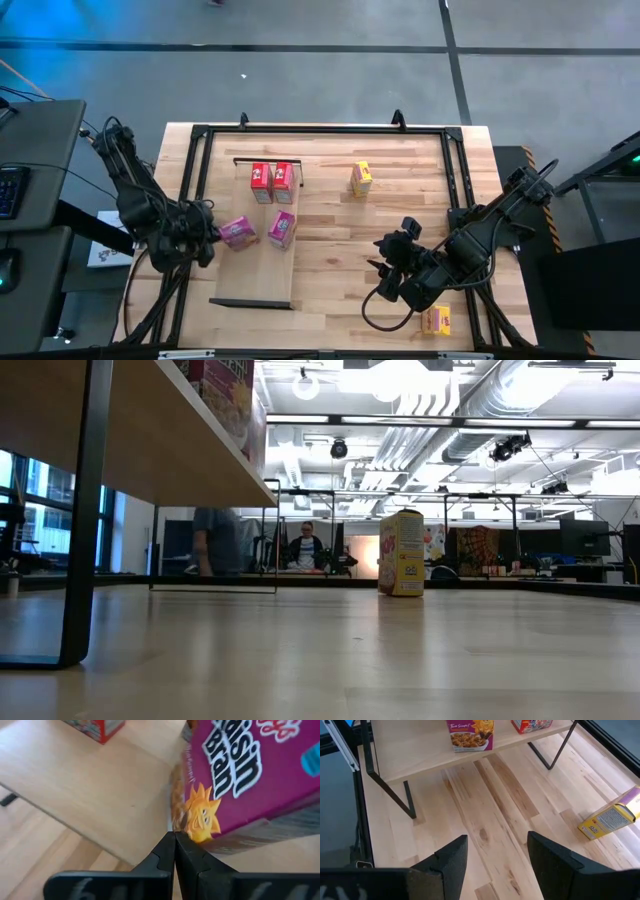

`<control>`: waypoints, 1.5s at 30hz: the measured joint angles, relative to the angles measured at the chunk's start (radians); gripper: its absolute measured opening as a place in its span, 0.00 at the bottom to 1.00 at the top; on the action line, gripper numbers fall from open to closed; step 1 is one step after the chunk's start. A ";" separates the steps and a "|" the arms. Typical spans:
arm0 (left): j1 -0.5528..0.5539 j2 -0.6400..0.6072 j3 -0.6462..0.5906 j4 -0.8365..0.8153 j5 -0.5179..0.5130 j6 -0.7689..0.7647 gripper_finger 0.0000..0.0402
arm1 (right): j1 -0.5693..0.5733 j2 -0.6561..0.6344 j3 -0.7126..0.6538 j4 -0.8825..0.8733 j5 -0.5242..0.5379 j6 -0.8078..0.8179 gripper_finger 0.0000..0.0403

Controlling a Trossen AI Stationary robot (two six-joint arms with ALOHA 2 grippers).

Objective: Stack cereal on shelf
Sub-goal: Put the purple cereal box on the shelf aligned with the purple cereal box, then adjust the purple cereal box on the shelf

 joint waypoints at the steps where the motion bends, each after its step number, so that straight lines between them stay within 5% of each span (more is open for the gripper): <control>1: 0.000 0.003 0.000 0.012 0.003 0.005 0.00 | 0.000 0.000 0.000 0.000 0.000 -0.001 0.48; 19: 0.025 0.015 0.000 0.208 -0.004 0.164 0.00 | 0.000 0.003 0.000 0.001 0.037 0.004 0.48; 23: 0.033 -0.022 0.000 0.208 0.013 0.215 0.00 | -0.018 0.037 0.000 0.039 0.121 0.007 0.48; 27: 0.027 -0.091 0.000 0.207 0.006 0.266 0.00 | -0.065 0.112 0.000 0.131 0.085 -0.043 0.47; 30: 0.019 -0.146 0.000 0.207 -0.037 0.315 0.00 | -0.110 0.194 0.000 0.108 0.034 -0.058 0.38; 35: 0.017 -0.202 0.000 0.206 -0.107 0.405 0.00 | -0.195 0.322 -0.002 0.147 -0.036 -0.137 0.05; 41: 0.017 -0.215 0.000 0.206 -0.175 0.487 0.00 | -0.261 0.367 -0.017 0.443 -0.002 -0.390 0.02; 45: 0.017 -0.215 0.000 0.206 -0.185 0.508 0.00 | -0.298 0.323 -0.168 0.741 -0.110 -0.552 0.01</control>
